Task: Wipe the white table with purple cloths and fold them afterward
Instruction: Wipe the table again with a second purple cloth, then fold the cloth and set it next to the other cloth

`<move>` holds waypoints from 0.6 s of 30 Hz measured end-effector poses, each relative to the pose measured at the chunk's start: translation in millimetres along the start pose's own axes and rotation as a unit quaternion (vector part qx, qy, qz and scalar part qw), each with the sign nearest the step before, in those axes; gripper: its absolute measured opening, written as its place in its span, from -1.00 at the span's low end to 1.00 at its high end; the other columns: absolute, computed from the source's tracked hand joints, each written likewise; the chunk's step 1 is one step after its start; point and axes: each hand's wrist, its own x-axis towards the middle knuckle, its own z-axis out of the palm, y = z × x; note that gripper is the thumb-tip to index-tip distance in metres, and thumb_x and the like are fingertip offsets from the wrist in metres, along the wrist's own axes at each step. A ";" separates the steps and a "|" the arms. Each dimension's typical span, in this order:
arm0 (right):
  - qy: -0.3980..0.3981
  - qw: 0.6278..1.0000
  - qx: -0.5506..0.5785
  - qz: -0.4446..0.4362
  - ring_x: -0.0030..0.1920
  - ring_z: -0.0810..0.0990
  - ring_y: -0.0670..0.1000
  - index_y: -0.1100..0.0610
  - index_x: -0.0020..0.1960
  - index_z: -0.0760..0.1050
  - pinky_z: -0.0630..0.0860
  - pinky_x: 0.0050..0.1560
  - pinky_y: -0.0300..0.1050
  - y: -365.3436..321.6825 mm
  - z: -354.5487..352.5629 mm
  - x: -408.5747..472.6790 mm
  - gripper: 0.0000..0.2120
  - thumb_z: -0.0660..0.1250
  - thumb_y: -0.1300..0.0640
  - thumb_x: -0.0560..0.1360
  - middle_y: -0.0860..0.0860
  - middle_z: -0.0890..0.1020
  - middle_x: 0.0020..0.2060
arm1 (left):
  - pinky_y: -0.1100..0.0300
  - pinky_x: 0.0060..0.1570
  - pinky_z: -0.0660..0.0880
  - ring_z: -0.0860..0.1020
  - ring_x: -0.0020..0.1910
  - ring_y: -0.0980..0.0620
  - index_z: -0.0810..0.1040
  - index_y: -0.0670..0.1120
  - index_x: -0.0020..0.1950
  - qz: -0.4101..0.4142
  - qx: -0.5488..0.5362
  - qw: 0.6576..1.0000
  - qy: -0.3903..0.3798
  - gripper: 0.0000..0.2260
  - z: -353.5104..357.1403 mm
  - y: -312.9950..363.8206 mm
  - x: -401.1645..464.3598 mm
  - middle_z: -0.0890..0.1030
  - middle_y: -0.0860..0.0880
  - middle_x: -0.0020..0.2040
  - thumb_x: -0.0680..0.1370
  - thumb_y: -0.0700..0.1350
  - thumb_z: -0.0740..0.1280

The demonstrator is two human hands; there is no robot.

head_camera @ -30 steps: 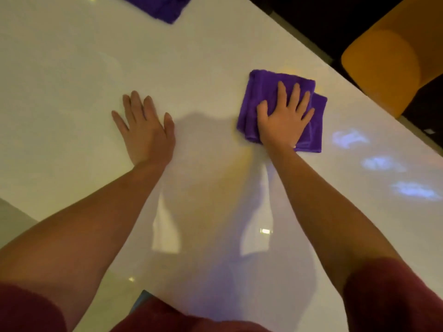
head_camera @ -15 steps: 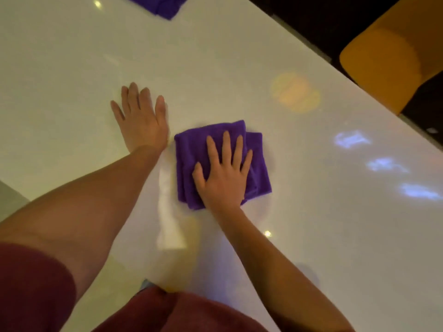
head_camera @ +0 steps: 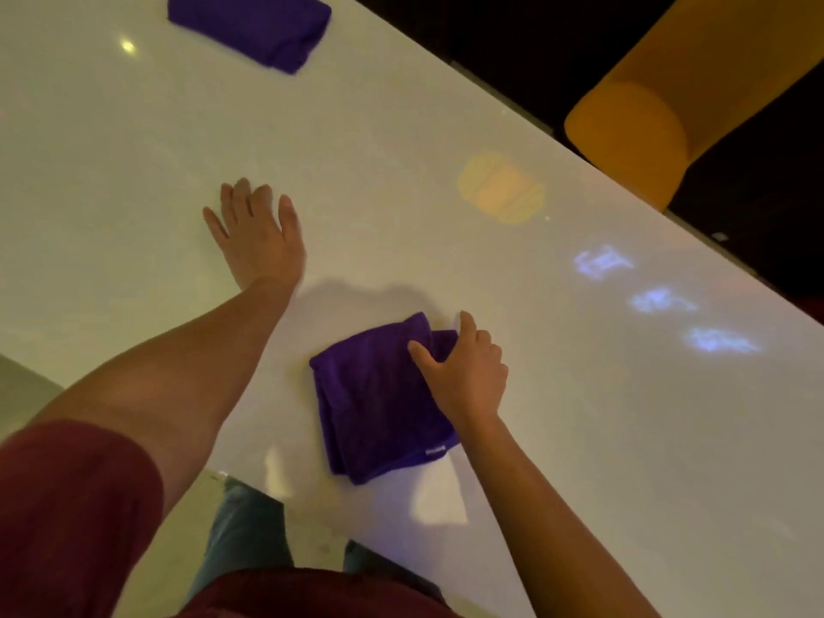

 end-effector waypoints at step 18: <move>-0.002 0.892 0.404 -0.201 0.06 0.67 -0.13 -0.12 0.40 0.50 0.58 -0.02 -0.30 -239.2 -28.6 -107.9 -0.66 0.41 0.08 0.65 -0.20 0.68 0.10 | 0.32 0.08 0.43 0.56 0.24 0.19 0.40 0.12 0.51 -0.026 -0.381 0.844 -0.377 -0.44 -211.4 -158.0 -7.3 0.59 0.20 0.18 0.57 0.31 0.33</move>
